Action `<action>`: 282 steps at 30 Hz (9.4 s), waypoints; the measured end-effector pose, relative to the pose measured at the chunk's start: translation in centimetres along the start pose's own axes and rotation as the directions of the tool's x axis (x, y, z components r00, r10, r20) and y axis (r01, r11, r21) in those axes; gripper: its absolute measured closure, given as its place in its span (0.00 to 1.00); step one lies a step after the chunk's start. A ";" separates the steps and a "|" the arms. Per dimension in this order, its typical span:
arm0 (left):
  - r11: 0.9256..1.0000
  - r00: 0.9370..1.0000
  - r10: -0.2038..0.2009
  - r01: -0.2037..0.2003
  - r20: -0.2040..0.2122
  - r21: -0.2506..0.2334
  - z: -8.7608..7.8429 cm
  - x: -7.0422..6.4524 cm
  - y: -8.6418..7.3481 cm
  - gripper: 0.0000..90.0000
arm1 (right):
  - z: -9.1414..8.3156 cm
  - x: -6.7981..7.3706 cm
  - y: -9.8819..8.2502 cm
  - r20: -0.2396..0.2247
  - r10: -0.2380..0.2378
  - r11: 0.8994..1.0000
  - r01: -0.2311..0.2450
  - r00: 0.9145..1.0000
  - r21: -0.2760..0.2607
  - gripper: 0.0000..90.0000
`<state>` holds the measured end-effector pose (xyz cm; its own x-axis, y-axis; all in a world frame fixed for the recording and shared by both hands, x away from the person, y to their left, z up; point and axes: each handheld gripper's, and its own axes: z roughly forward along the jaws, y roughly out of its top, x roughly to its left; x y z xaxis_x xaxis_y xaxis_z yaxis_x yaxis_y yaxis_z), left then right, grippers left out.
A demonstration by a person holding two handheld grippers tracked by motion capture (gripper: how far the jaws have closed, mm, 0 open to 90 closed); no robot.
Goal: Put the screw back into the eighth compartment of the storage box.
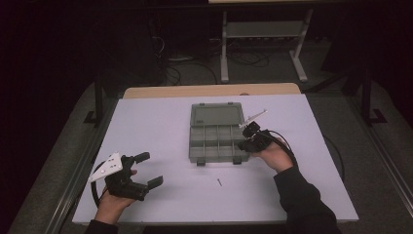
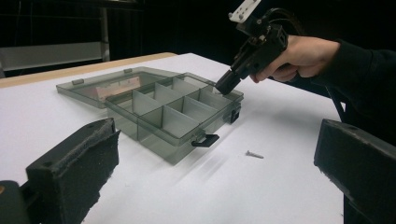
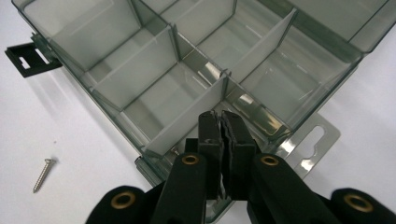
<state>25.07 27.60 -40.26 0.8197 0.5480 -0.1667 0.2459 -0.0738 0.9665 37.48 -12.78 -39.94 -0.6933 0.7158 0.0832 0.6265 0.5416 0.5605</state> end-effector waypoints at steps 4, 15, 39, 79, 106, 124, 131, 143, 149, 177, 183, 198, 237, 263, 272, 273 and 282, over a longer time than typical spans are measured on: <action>1.000 1.000 0.002 -0.002 -0.001 0.004 -0.1 0.1 0.0 0.00 | -0.7 0.3 0.1 0.005 -0.006 0.999 0.006 1.000 -0.041 0.64; 1.000 1.000 -0.002 0.002 -0.002 0.005 0.0 0.0 0.0 0.00 | -1.1 0.5 0.2 0.005 0.028 0.991 -0.027 1.000 -0.127 0.00; 1.000 1.000 0.001 -0.001 0.001 0.004 0.0 0.0 0.0 0.00 | -1.8 4.7 -0.4 -0.085 -0.061 0.990 0.050 0.994 -0.129 0.00; 1.000 1.000 0.002 -0.002 0.003 0.003 -0.1 0.0 0.0 0.00 | 1.5 8.7 -1.7 -0.202 -0.163 0.984 0.173 0.966 0.037 0.75; 1.000 1.000 -0.004 0.004 0.002 0.002 0.0 -0.1 0.0 0.00 | 3.1 9.4 -2.3 -0.164 -0.217 0.967 0.235 0.962 0.098 0.95; 1.000 1.000 -0.003 0.003 0.005 -0.001 0.0 -0.1 0.0 0.00 | 2.8 8.8 -2.2 -0.181 -0.206 0.971 0.224 0.962 0.083 0.97; 1.000 1.000 -0.005 0.005 0.003 -0.001 -0.1 0.0 0.0 0.00 | 1.9 8.4 -2.0 -0.206 -0.190 0.977 0.206 0.960 0.061 0.97; 1.000 1.000 -0.001 0.001 0.004 0.003 -0.1 0.0 0.0 0.00 | -0.7 7.7 -1.3 -0.208 -0.181 0.983 0.185 0.961 -0.003 0.97; 1.000 1.000 -0.001 0.001 0.003 0.003 -0.1 0.0 0.0 0.00 | -1.6 7.0 -1.0 -0.194 -0.161 0.987 0.157 0.968 -0.035 0.97; 1.000 1.000 -0.010 0.010 0.000 0.006 0.1 0.1 0.0 0.00 | -2.6 0.8 -0.2 -0.005 0.003 0.995 -0.004 1.000 -0.096 0.97; 1.000 1.000 -0.006 0.006 0.002 0.006 0.0 0.0 0.0 0.00 | -1.5 0.2 -0.4 -0.008 0.015 0.997 -0.016 1.000 -0.076 0.97; 1.000 1.000 -0.008 0.008 0.004 0.009 0.1 0.0 0.0 0.00 | -1.6 -0.1 -0.7 -0.039 0.041 0.994 -0.045 0.998 -0.104 0.64; 1.000 1.000 -0.009 0.009 0.005 0.017 0.0 -0.3 -0.1 0.00 | -7.4 0.6 -7.6 -0.042 0.006 0.850 -0.027 0.999 -0.526 0.01; 1.000 1.000 -0.017 0.017 -0.008 0.022 -0.2 0.0 -0.5 0.00 | -9.1 0.2 -13.4 -0.065 0.062 0.726 -0.090 0.996 -0.682 0.00; 0.999 1.000 -0.020 0.021 -0.017 0.030 -0.4 0.1 -0.8 0.00 | -9.0 0.4 -13.6 -0.060 0.039 0.729 -0.070 0.997 -0.681 0.00; 0.999 1.000 -0.023 0.023 -0.017 0.027 -0.4 0.1 -0.8 0.00 | -9.0 0.4 -13.6 -0.062 0.040 0.729 -0.071 0.997 -0.680 0.00; 1.000 1.000 -0.020 0.020 -0.016 0.024 -0.4 0.2 -0.8 0.00 | -9.0 0.5 -13.5 -0.060 0.030 0.731 -0.063 0.998 -0.680 0.00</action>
